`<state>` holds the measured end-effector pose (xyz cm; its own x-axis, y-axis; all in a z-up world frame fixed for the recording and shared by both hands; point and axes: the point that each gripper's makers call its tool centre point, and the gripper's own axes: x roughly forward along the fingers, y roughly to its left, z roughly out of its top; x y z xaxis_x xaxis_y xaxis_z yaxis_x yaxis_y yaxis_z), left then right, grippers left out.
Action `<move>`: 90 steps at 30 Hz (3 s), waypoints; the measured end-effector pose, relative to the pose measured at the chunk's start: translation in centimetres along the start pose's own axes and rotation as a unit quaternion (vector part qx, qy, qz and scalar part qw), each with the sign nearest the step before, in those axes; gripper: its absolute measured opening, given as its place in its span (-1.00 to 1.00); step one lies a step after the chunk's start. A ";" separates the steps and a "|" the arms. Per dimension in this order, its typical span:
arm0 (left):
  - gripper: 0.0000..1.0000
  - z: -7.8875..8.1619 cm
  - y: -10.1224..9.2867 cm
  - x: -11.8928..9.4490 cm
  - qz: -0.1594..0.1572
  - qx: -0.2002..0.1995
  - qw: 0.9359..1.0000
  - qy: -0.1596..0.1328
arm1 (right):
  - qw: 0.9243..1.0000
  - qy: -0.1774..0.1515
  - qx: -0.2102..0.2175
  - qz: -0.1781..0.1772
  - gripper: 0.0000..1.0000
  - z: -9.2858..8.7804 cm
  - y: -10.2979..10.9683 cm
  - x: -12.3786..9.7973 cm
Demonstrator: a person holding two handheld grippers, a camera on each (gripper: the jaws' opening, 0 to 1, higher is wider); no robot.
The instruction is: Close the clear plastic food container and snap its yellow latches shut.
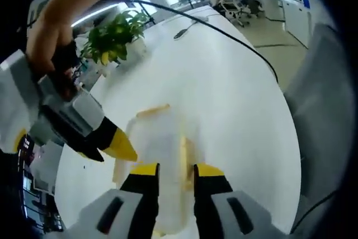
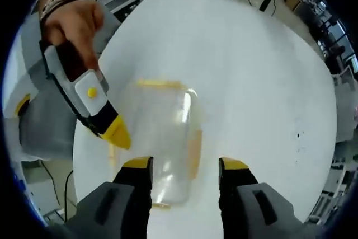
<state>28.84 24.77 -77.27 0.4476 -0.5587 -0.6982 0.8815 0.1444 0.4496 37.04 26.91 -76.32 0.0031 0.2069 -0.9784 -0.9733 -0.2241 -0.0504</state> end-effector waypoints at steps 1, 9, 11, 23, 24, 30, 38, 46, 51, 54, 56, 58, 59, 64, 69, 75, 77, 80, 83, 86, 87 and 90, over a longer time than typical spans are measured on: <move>-0.67 0.0 0.0 0.0 0.000 0.001 1.000 0.002 | 1.000 -0.002 0.000 0.002 -0.27 0.0 0.0 0.0; -0.67 0.0 0.0 0.0 0.001 -0.007 1.000 -0.002 | 0.999 0.001 0.017 0.049 -0.50 0.0 1.4 1.1; -0.67 -0.1 0.0 0.1 0.003 -0.011 1.000 -0.002 | 0.998 0.015 0.008 0.055 -0.49 0.2 1.5 1.2; -0.68 -0.2 0.1 -0.1 0.001 0.006 1.000 0.011 | 0.995 0.051 0.010 0.081 -0.49 0.3 1.0 1.5; -0.69 -0.2 0.0 0.0 0.002 0.006 1.000 0.013 | 0.995 0.042 0.020 0.085 -0.49 0.2 0.9 1.5; -0.71 -0.2 -0.1 0.0 0.001 0.015 0.999 0.030 | 0.995 -0.007 0.058 0.083 -0.52 0.2 0.7 1.4; -0.73 -0.2 -0.1 0.0 0.001 0.040 0.998 0.043 | 0.994 -0.017 0.069 0.082 -0.52 0.3 0.7 1.4; -0.76 -0.2 -0.3 0.1 0.009 0.056 0.997 0.052 | 0.993 -0.020 0.072 0.086 -0.52 0.3 0.6 1.5; -0.78 -0.3 -0.3 0.0 0.010 0.051 0.997 0.052 | 0.993 -0.013 0.073 0.090 -0.52 0.3 0.7 1.6; -0.78 -0.2 -0.3 0.1 0.011 0.055 0.996 0.064 | 0.992 -0.011 0.074 0.099 -0.50 0.3 0.7 1.7; -0.78 -0.3 -0.3 0.0 0.011 0.054 0.996 0.065 | 0.991 -0.012 0.078 0.107 -0.50 0.3 0.6 1.7; -0.79 -0.3 -0.3 0.0 0.013 0.053 0.997 0.061 | 0.990 -0.015 0.086 0.113 -0.48 0.3 0.8 1.8; -0.79 -0.3 -0.3 0.0 0.015 0.049 0.997 0.061 | 0.990 -0.017 0.086 0.115 -0.48 0.2 0.8 1.8; -0.82 -0.1 -0.3 0.2 0.027 0.052 0.996 0.065 | 0.983 -0.033 0.111 0.143 -0.32 0.7 1.5 2.2; -0.79 -0.1 -0.4 0.3 0.021 0.062 0.996 0.063 | 0.984 -0.045 0.085 0.147 -0.38 0.6 1.9 1.9; -0.77 -0.1 -0.4 0.2 0.020 0.080 0.994 0.074 | 0.982 -0.043 0.089 0.161 -0.44 0.6 1.8 1.9; -0.75 -0.1 -0.4 0.4 0.019 0.091 0.993 0.075 | 0.981 -0.038 0.085 0.169 -0.45 0.6 1.7 2.0; -0.72 -0.2 -0.5 0.9 0.025 0.106 0.991 0.080 | 0.978 -0.036 0.085 0.189 -0.53 0.6 1.7 1.8; -0.71 -0.1 -0.3 0.8 0.024 0.101 0.991 0.082 | 0.973 -0.052 0.092 0.204 -0.52 0.5 1.9 1.7; -0.70 -0.2 -0.3 0.7 0.026 0.092 0.992 0.079 | 0.974 -0.051 0.091 0.202 -0.50 0.6 2.0 1.6; -0.70 -0.2 -0.3 0.7 0.027 0.090 0.993 0.077 | 0.974 -0.049 0.092 0.201 -0.49 0.7 2.1 1.7; -0.69 -0.1 -0.2 0.6 0.037 0.057 0.996 0.063 | 0.976 -0.051 0.090 0.191 -0.47 0.6 1.9 1.5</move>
<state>28.96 24.44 -77.86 0.5318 -0.4413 -0.7228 0.8261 0.0824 0.5575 35.09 27.36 -77.76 -0.3817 0.2365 -0.8935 -0.9236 -0.1336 0.3592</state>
